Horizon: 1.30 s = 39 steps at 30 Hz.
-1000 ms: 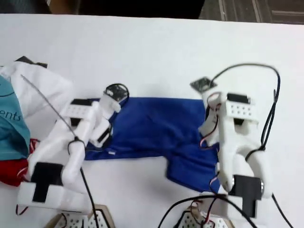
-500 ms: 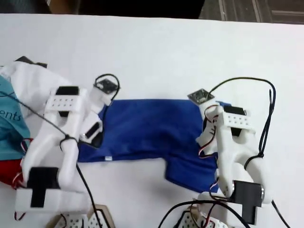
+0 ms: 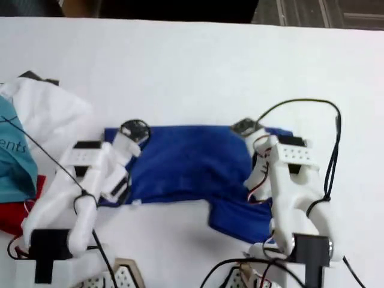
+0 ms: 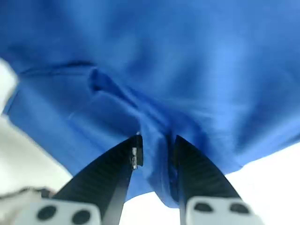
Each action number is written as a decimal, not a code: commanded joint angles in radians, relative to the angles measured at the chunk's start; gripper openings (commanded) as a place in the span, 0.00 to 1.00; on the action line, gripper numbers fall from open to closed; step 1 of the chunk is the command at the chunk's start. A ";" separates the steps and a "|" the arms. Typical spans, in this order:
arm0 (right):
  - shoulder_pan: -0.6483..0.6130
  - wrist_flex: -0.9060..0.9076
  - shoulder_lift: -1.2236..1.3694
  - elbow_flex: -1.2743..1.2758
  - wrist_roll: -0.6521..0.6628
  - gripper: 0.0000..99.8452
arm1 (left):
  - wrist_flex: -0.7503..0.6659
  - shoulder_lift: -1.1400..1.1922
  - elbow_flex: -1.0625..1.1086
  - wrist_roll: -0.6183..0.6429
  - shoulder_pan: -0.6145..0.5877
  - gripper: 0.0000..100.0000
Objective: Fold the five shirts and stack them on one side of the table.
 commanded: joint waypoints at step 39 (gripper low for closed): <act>-0.487 0.134 -0.300 0.210 0.112 0.18 | -0.080 -0.003 -0.001 0.005 -0.008 0.16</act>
